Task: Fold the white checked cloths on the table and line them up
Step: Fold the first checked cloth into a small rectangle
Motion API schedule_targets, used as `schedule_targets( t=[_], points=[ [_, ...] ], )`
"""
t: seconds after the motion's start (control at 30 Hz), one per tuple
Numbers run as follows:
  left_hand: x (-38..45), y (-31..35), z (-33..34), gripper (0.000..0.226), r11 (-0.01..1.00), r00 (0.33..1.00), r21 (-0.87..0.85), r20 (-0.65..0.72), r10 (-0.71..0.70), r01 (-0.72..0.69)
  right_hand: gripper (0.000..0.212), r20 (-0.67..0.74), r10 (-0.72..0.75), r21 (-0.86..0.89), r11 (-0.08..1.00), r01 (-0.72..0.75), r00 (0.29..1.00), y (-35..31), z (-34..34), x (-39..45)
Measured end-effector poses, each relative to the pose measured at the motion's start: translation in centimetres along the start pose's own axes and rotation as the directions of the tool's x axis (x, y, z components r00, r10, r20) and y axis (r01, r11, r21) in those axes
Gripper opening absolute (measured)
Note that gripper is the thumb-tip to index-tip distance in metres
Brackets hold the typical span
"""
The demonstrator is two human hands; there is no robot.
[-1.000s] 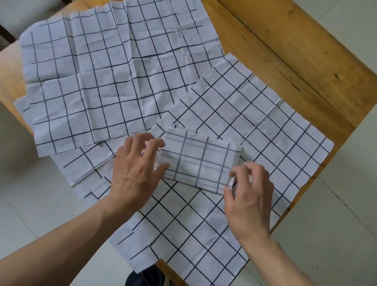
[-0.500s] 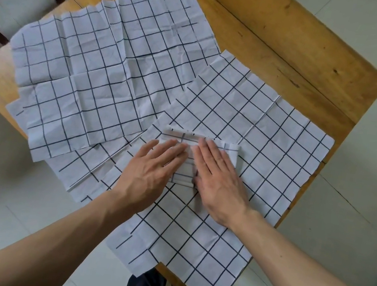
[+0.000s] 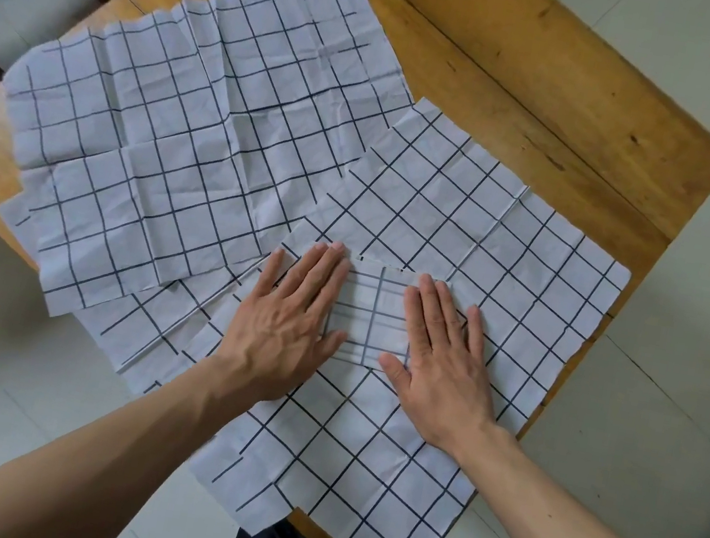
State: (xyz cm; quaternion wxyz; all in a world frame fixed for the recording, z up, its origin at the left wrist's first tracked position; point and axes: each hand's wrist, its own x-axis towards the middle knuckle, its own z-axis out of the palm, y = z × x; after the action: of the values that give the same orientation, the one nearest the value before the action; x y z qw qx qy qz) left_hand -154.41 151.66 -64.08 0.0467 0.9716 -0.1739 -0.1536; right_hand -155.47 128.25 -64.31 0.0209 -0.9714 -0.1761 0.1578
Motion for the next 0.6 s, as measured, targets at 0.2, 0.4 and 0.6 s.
schedule_targets(
  t=[0.2,0.4,0.6],
  points=[
    [-0.5,-2.1,0.2,0.078,0.998,1.0,0.054,0.015,0.014,-0.014,0.081,0.033,-0.012,-0.032,0.999,0.013,0.999,1.1,-0.1,-0.2],
    [-0.7,-1.5,-0.6,0.074,0.993,1.0,0.121,0.015,0.008,-0.01,0.087,0.062,-0.013,-0.027,1.0,0.015,0.998,1.0,-0.6,-0.2],
    [-0.5,3.5,0.2,0.067,0.995,0.995,0.054,-0.035,0.091,-0.089,0.097,0.018,0.15,0.009,0.989,-0.15,0.989,-2.3,-0.6,0.2]
  ],
)
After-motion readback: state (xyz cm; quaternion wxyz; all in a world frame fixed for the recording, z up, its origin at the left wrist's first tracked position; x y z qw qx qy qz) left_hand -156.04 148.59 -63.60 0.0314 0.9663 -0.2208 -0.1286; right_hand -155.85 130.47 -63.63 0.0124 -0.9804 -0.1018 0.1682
